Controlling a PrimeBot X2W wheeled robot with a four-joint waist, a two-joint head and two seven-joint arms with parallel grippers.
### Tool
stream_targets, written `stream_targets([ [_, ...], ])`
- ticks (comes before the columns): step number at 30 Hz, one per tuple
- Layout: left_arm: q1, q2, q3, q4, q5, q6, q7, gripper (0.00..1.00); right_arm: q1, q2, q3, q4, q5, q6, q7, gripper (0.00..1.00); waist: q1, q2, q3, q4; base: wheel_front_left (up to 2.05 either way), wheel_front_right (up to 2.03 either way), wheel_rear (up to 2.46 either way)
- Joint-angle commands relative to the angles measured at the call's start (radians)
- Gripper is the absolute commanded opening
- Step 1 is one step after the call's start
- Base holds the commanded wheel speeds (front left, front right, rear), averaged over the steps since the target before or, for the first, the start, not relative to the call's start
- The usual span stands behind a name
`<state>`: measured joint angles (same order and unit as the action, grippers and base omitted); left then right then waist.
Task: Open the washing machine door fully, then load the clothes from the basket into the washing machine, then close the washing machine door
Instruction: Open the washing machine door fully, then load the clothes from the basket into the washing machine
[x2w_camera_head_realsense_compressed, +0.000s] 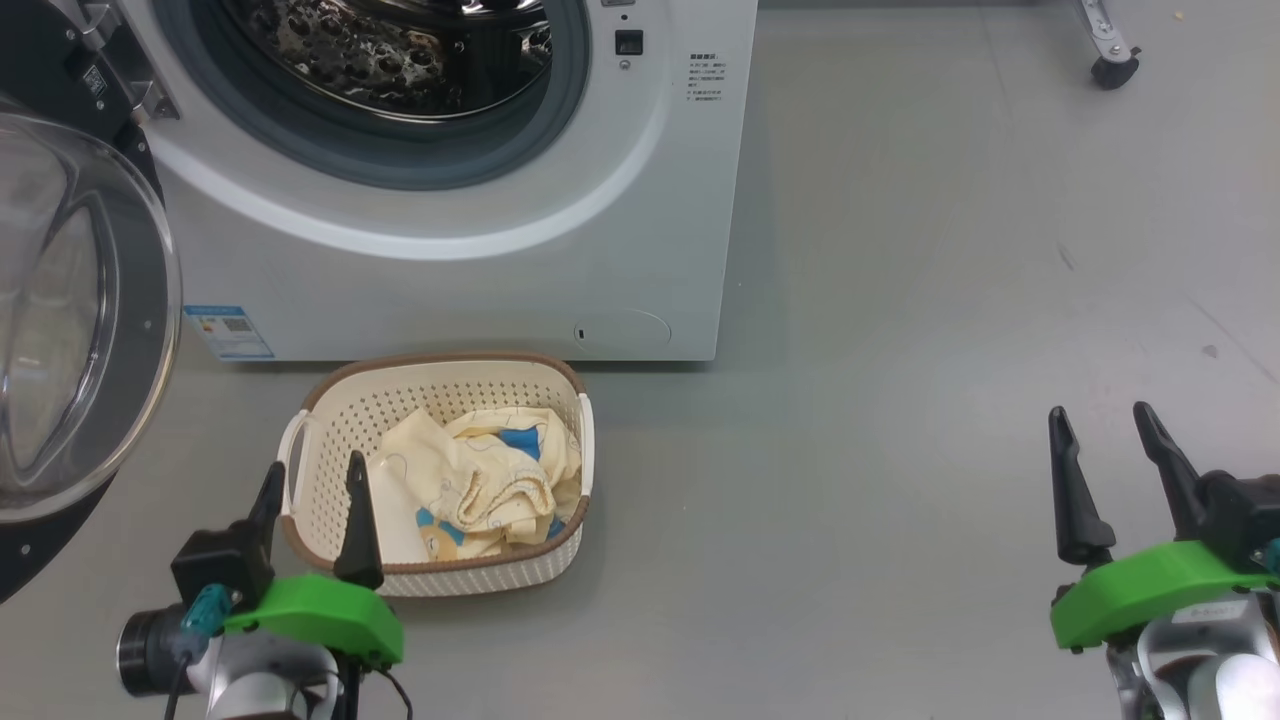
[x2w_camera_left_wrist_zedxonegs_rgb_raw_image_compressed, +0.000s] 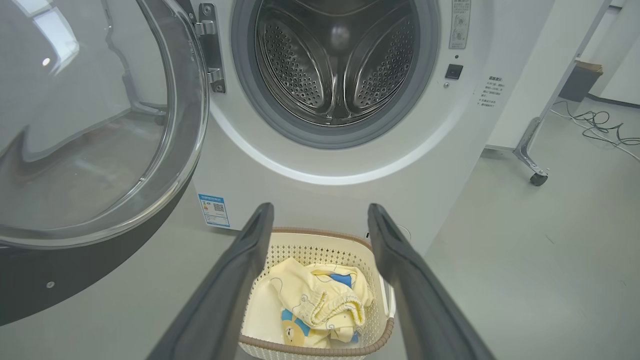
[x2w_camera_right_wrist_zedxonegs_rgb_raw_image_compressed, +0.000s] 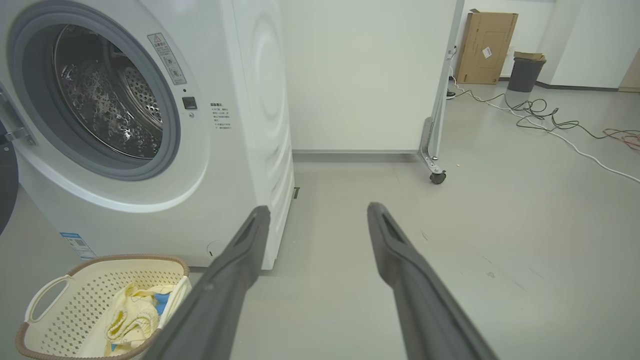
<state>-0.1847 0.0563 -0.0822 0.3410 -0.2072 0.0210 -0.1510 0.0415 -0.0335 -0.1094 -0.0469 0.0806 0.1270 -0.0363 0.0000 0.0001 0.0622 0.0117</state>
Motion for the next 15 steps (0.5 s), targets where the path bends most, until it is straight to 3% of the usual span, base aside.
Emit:
stream_targets([
  [1,-0.049,0.026,0.025,-0.030,0.000,0.009,-0.010,1.00,-0.013,-0.017,0.017,-0.035,0.006,0.004,-0.008,1.00,0.0000,-0.0001,-0.001,0.000,0.00,0.00,0.00],
  [8,-0.046,0.025,0.014,-0.043,-0.015,0.000,-0.027,1.00,-0.010,-0.017,0.017,-0.037,0.003,0.004,-0.007,1.00,0.0000,-0.0001,-0.001,0.001,0.28,-0.28,0.00],
  [15,-0.044,0.027,0.009,-0.048,-0.022,0.003,-0.029,1.00,-0.011,-0.017,0.017,-0.037,0.002,0.004,-0.006,1.00,0.0000,-0.0001,0.000,0.002,1.21,-1.21,0.00],
])
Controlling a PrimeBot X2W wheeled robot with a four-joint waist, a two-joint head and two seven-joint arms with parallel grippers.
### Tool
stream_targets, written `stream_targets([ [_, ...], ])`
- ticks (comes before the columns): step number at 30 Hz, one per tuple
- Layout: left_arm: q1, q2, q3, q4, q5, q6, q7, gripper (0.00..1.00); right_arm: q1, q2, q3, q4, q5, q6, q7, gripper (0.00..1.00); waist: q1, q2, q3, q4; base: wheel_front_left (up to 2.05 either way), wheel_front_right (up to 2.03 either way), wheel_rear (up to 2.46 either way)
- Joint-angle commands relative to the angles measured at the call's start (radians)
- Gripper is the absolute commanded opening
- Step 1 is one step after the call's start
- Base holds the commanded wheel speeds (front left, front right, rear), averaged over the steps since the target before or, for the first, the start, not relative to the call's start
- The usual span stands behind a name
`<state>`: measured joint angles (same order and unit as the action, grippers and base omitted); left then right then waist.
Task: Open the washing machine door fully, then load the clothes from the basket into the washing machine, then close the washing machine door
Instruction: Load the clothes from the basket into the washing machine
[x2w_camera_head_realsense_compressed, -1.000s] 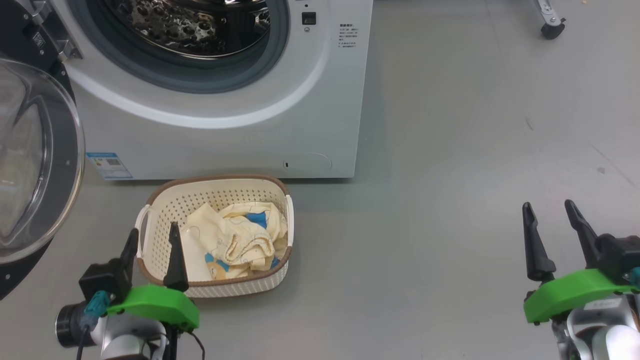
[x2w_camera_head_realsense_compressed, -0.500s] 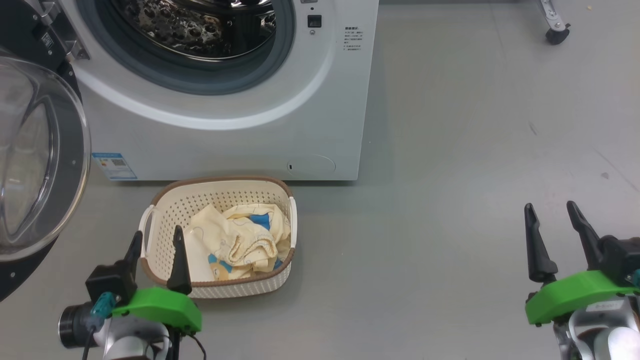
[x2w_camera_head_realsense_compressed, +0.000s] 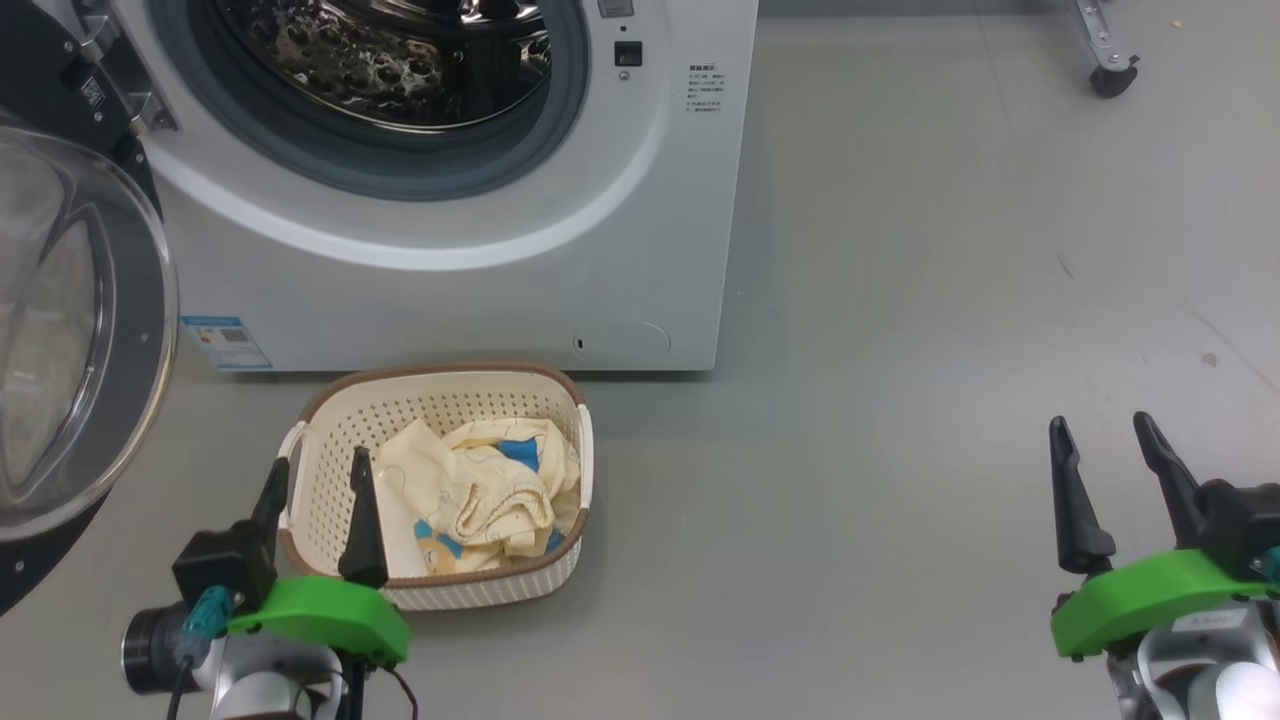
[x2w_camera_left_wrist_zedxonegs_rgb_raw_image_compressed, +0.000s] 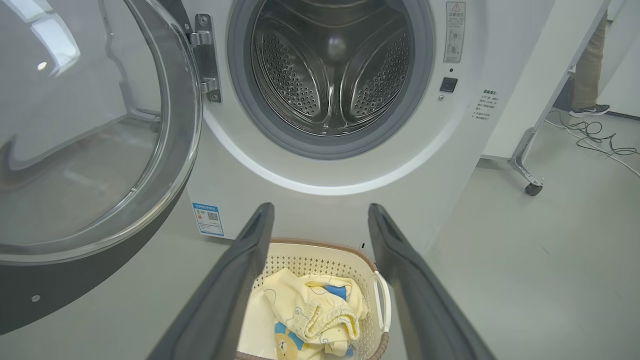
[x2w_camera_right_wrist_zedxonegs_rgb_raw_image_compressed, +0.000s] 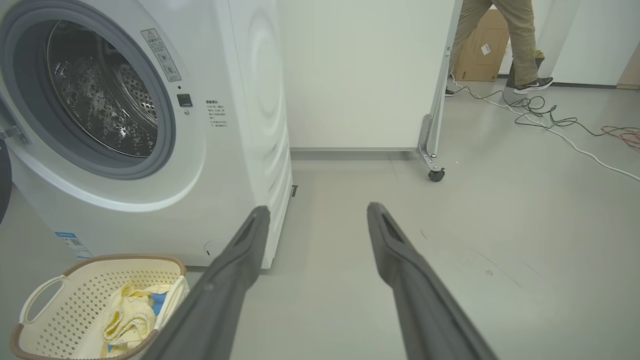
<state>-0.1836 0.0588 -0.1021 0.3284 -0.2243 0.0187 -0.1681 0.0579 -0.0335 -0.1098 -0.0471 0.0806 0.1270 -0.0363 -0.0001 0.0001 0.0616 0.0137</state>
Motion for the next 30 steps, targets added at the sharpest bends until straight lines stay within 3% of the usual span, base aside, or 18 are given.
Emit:
stream_targets([
  [1,-0.046,0.025,0.028,-0.034,-0.005,0.006,-0.011,1.00,-0.028,-0.017,0.017,-0.037,0.002,0.004,-0.006,1.00,0.0001,-0.0001,0.002,0.000,1.75,-1.75,0.00],
  [13,-0.056,0.035,0.019,-0.024,0.001,0.029,-0.005,1.00,-0.035,-0.017,0.020,-0.034,0.003,0.004,-0.010,1.00,0.0001,-0.0001,0.013,0.005,1.53,-1.53,0.00],
  [30,-0.058,0.040,0.005,-0.025,-0.010,0.040,-0.021,1.00,-0.044,-0.017,0.021,-0.026,-0.001,0.004,-0.016,1.00,0.0001,-0.0001,0.020,0.012,0.13,-0.13,0.00],
])
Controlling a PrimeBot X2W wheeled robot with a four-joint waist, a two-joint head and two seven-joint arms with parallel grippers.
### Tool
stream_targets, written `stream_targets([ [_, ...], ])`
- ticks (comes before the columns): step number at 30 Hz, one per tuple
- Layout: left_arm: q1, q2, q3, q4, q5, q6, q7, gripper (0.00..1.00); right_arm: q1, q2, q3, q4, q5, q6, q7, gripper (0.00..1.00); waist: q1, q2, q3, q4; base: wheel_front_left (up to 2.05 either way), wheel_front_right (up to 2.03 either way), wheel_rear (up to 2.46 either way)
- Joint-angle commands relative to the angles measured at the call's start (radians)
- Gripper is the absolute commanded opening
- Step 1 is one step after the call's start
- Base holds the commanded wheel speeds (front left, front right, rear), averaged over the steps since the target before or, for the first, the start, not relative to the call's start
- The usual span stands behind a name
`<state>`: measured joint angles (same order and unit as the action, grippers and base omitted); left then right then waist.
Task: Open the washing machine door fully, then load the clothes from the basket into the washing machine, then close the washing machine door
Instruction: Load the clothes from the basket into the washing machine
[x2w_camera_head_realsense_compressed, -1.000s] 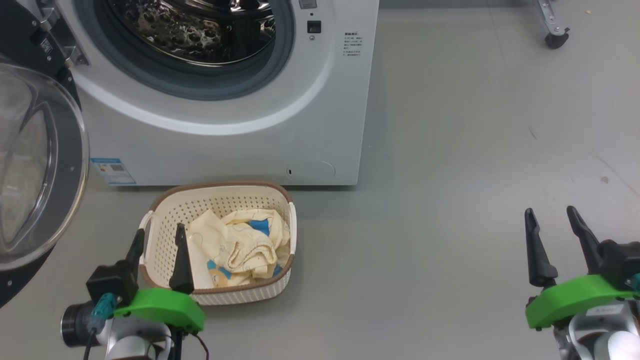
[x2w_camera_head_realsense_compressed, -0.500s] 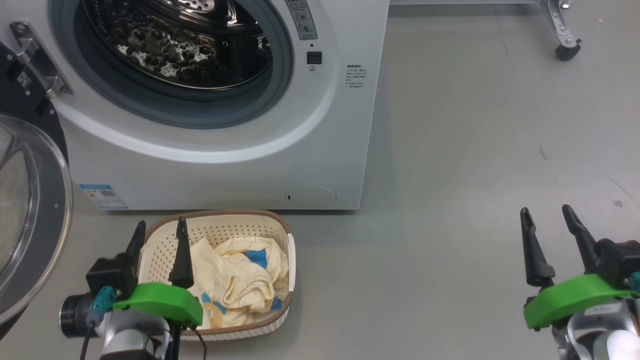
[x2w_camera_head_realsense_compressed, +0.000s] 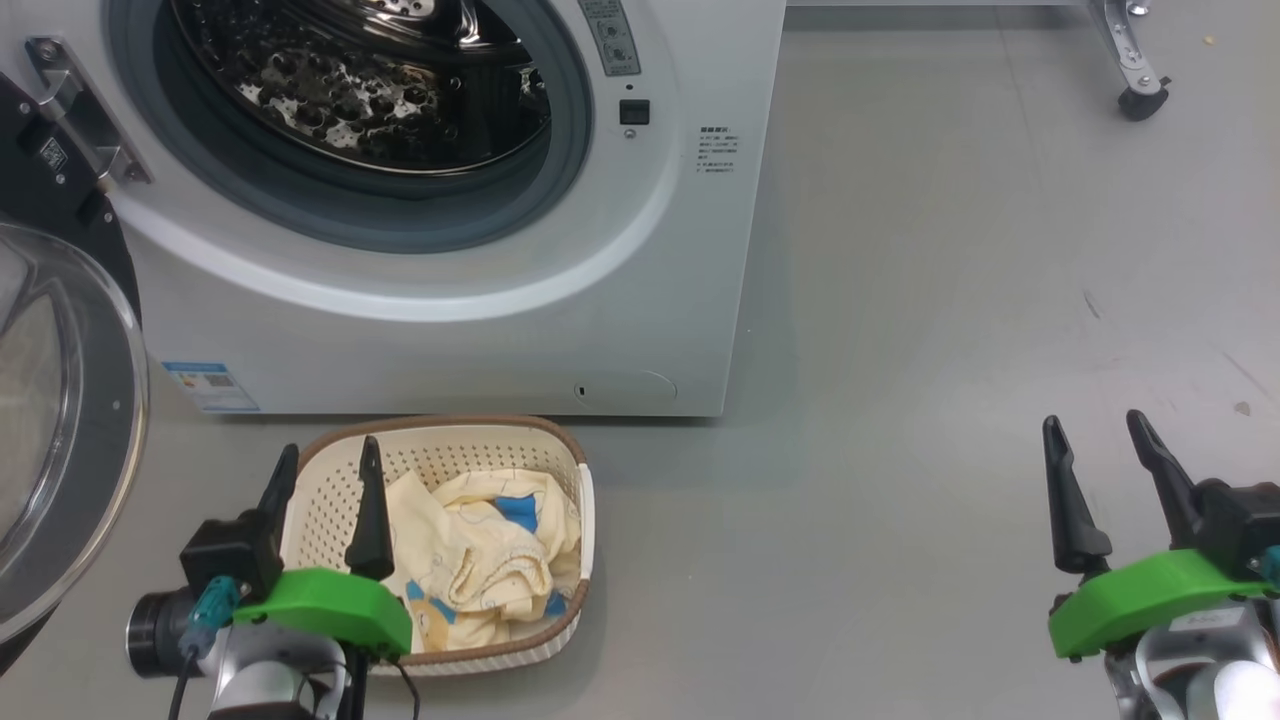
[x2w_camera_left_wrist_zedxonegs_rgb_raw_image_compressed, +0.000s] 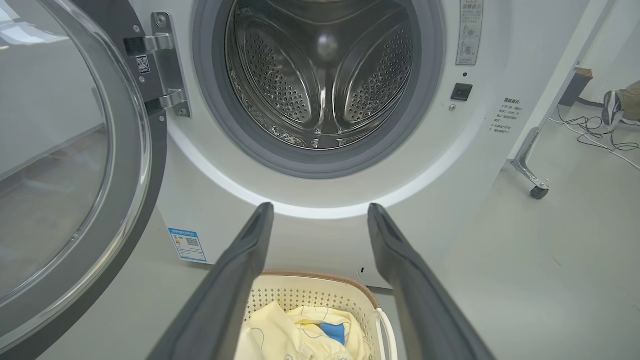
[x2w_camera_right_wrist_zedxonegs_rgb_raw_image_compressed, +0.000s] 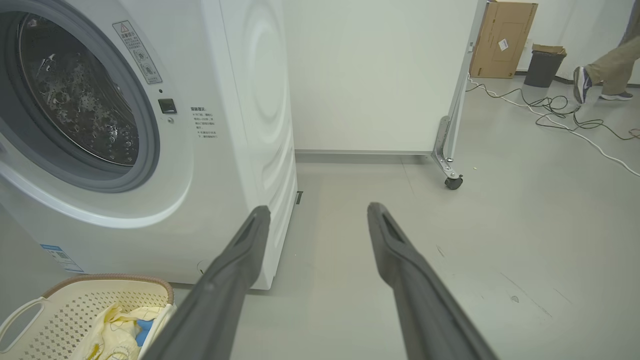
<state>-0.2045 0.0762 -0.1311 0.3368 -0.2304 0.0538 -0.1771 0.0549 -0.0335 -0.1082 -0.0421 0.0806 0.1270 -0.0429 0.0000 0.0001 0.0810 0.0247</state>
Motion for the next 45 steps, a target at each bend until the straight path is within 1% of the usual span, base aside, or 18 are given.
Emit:
stream_targets([
  [1,-0.038,0.023,0.033,-0.034,-0.004,0.005,-0.012,1.00,-0.041,-0.017,0.020,-0.031,-0.002,0.004,-0.009,1.00,0.0000,-0.0001,0.002,0.001,0.00,0.00,0.00],
  [11,-0.055,0.023,0.021,-0.017,-0.011,0.013,0.004,1.00,-0.057,-0.017,0.025,-0.036,-0.006,0.004,-0.011,1.00,0.0000,-0.0001,0.042,0.008,0.00,0.00,0.00],
  [13,-0.067,0.023,0.017,-0.004,-0.014,0.009,0.008,1.00,-0.064,-0.017,0.028,-0.041,-0.009,0.004,-0.010,1.00,0.0000,-0.0001,0.062,0.008,0.00,0.00,0.00],
  [17,-0.113,0.018,0.006,0.051,-0.038,-0.019,0.027,1.00,-0.087,-0.017,0.037,-0.053,-0.016,0.004,-0.005,1.00,0.0000,-0.0001,0.120,0.008,0.00,0.00,0.00],
  [21,-0.189,0.022,-0.006,0.161,-0.060,-0.059,0.066,1.00,-0.119,-0.017,0.049,-0.072,-0.026,0.004,0.001,1.00,0.0000,-0.0001,0.192,0.004,0.00,0.00,0.00],
  [28,-0.365,0.032,-0.019,0.426,-0.099,-0.131,0.126,1.00,-0.200,-0.022,0.083,-0.106,-0.039,0.004,0.005,1.00,0.0000,-0.0001,0.340,-0.029,0.00,0.00,0.00],
  [29,-0.365,0.032,-0.019,0.426,-0.099,-0.131,0.126,1.00,-0.200,-0.022,0.083,-0.106,-0.039,0.004,0.005,1.00,0.0000,-0.0001,0.340,-0.029,0.00,0.00,0.00],
  [33,-0.465,0.038,-0.024,0.560,-0.133,-0.164,0.143,1.00,-0.246,-0.024,0.098,-0.126,-0.046,0.004,0.006,1.00,0.0000,-0.0001,0.431,-0.057,0.00,0.00,0.00],
  [39,-0.591,0.054,-0.050,0.699,-0.189,-0.183,0.166,1.00,-0.292,-0.023,0.110,-0.158,-0.053,0.004,0.006,1.00,0.0000,-0.0001,0.558,-0.089,0.00,0.00,0.00],
  [42,-0.639,0.059,-0.082,0.724,-0.242,-0.184,0.189,1.00,-0.308,-0.022,0.115,-0.177,-0.056,0.004,0.005,1.00,0.0000,-0.0001,0.619,-0.101,0.00,0.00,0.00],
  [45,-0.678,0.081,-0.112,0.738,-0.296,-0.184,0.219,1.00,-0.324,-0.021,0.123,-0.199,-0.059,0.004,0.005,1.00,0.0000,-0.0001,0.681,-0.113,0.00,0.00,0.00],
])
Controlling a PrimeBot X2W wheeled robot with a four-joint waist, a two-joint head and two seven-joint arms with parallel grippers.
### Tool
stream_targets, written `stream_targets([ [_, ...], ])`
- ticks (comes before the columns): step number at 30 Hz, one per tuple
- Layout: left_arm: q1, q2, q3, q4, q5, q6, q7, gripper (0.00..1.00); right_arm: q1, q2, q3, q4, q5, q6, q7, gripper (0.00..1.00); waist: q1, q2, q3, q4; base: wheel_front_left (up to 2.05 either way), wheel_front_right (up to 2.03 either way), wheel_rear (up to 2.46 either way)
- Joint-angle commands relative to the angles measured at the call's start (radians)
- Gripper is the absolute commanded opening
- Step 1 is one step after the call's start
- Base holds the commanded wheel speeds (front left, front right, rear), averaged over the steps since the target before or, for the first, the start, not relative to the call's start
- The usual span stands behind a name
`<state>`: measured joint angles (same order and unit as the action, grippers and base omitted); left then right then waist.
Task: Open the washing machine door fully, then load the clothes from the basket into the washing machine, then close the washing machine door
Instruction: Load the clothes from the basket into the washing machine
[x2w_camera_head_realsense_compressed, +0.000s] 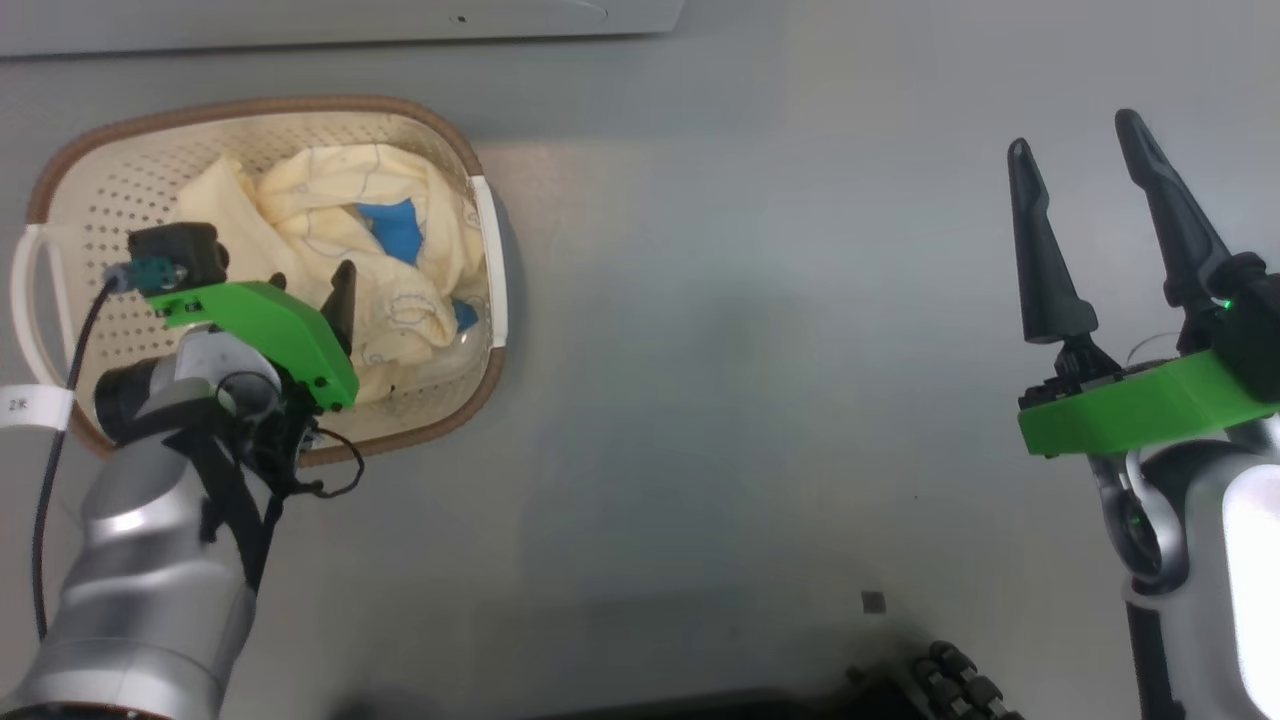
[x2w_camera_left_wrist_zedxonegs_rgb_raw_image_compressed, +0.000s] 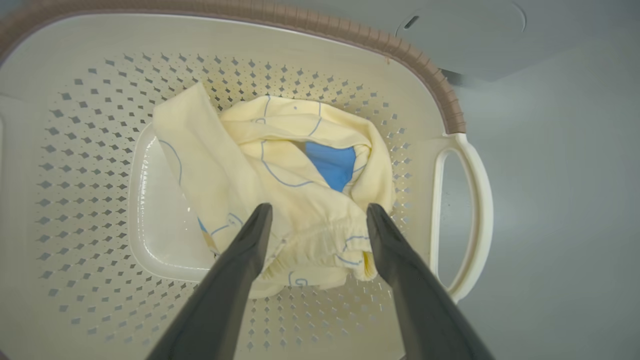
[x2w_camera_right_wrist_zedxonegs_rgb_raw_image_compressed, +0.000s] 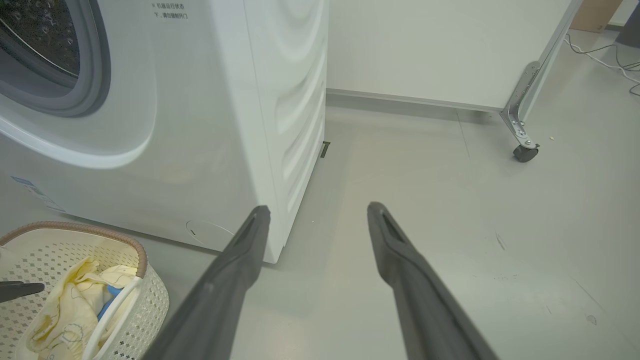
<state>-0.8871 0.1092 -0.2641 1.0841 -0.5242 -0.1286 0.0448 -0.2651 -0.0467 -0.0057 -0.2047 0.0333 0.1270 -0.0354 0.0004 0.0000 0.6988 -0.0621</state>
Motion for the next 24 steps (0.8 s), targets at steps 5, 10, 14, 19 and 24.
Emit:
stream_targets([
  [5,-0.062,0.101,0.003,0.043,-0.097,-0.002,0.045,1.00,-0.030,-0.006,0.037,-0.070,-0.013,0.004,-0.006,1.00,-0.0004,0.0000,0.166,-0.050,0.00,0.00,0.00],
  [10,-0.105,0.136,-0.004,0.080,-0.143,-0.002,0.057,1.00,-0.034,-0.004,0.047,-0.084,-0.008,0.004,-0.010,1.00,-0.0004,0.0000,0.231,-0.075,0.00,0.00,0.00],
  [14,-0.133,0.148,-0.016,0.089,-0.176,-0.002,0.070,1.00,-0.033,-0.004,0.045,-0.094,0.000,0.004,-0.013,1.00,-0.0004,0.0000,0.277,-0.088,0.00,0.00,0.00],
  [19,-0.165,0.159,-0.023,0.102,-0.223,-0.002,0.097,1.00,-0.029,-0.004,0.047,-0.104,0.014,0.004,-0.017,1.00,-0.0004,0.0000,0.324,-0.102,0.00,0.00,0.00],
  [24,-0.185,0.166,-0.020,0.148,-0.246,0.000,0.107,0.75,-0.023,-0.004,0.059,-0.105,0.024,0.004,-0.026,1.00,-0.0004,0.0000,0.349,-0.121,0.00,0.00,0.00],
])
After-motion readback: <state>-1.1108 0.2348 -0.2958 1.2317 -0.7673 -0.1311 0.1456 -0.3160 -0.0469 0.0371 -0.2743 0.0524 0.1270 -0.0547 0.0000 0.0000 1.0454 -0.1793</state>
